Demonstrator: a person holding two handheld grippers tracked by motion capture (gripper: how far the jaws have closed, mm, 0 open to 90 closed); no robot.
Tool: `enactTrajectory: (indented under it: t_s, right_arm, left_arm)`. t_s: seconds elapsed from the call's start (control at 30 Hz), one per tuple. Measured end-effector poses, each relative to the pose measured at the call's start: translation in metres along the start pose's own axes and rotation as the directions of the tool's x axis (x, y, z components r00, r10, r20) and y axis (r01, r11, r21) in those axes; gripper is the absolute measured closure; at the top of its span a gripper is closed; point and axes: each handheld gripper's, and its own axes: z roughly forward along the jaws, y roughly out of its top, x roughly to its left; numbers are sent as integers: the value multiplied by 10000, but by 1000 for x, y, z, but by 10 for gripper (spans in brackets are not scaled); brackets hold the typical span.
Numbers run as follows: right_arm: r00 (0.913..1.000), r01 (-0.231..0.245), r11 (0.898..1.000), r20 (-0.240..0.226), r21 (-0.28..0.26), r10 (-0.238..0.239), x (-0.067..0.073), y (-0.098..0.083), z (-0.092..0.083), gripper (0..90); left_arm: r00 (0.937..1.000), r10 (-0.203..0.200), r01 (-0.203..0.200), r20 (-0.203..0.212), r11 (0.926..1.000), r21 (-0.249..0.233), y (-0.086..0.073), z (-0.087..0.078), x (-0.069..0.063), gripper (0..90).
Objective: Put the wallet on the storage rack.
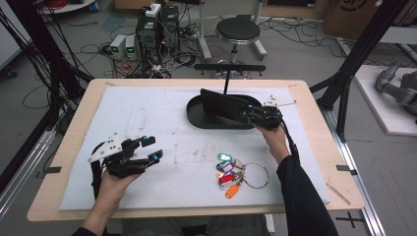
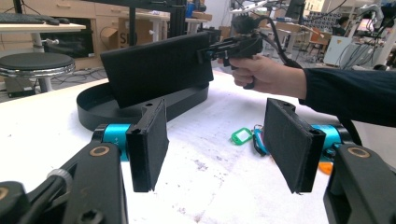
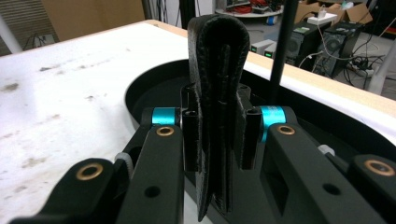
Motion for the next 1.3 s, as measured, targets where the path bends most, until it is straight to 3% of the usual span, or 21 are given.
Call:
enactTrajectory:
  t_s: [0.23, 0.4, 0.73, 1.1, 1.3]
  right_arm:
    - [9995, 45, 9999, -312, 133, -41, -8, 3, 12, 773]
    - [9998, 28, 10000, -219, 46, -27, -12, 0, 15, 770]
    - [9999, -106, 9987, 129, 495, 100, -21, -8, 13, 759]
    - [9976, 493, 9904, 424, 1289, -551, -19, -12, 17, 748]
    - [9956, 578, 9846, 639, 1650, -691, -19, -14, 18, 735]
  left_arm:
    - [10000, 36, -35, -59, 9999, 98, -1, -1, -1, 397]
    - [10000, 38, -39, 36, 9998, 194, -3, -1, 0, 397]
    - [9996, 205, -210, 179, 9993, 300, -3, 1, -5, 397]
    - [9997, 216, -220, 135, 9992, 321, -4, 1, -4, 385]
    - [9996, 224, -229, 152, 9991, 357, -4, 2, -4, 385]
